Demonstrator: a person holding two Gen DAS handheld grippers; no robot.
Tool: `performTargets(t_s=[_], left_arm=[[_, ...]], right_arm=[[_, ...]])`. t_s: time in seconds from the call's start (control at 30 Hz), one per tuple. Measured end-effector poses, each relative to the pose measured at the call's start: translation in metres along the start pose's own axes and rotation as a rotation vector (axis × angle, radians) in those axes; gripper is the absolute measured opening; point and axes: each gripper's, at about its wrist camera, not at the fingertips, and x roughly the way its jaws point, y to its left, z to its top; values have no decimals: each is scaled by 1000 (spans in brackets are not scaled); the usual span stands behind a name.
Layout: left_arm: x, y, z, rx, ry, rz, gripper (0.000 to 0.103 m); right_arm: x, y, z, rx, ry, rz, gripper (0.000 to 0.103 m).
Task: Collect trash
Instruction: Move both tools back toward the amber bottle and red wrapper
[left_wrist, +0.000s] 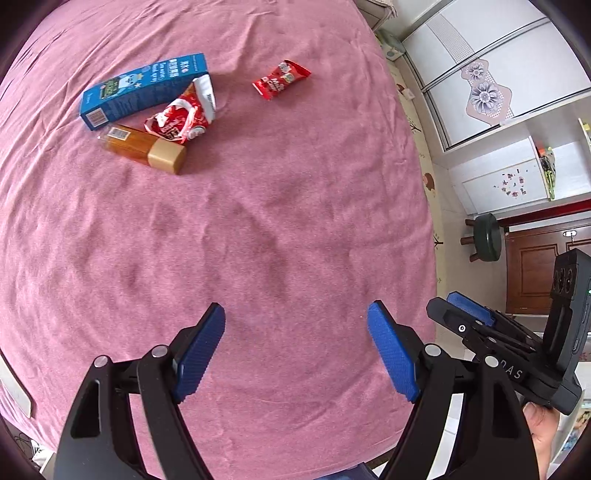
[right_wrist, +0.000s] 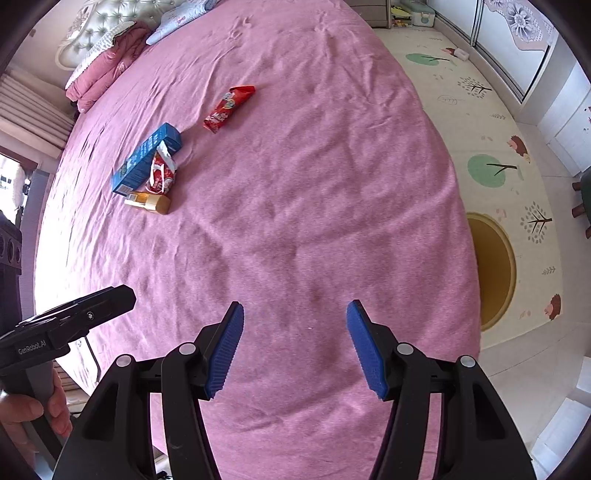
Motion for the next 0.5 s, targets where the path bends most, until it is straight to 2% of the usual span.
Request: performTargets(t_s=[0.27,0.5], left_arm=[[-29,49,14,-105,-53,-11,79],[-38,92,26,-284,-109,-23,80]], right_arm=[[10,61,27,-77,16,32,58],[30,106,65,-219,41,42,58]])
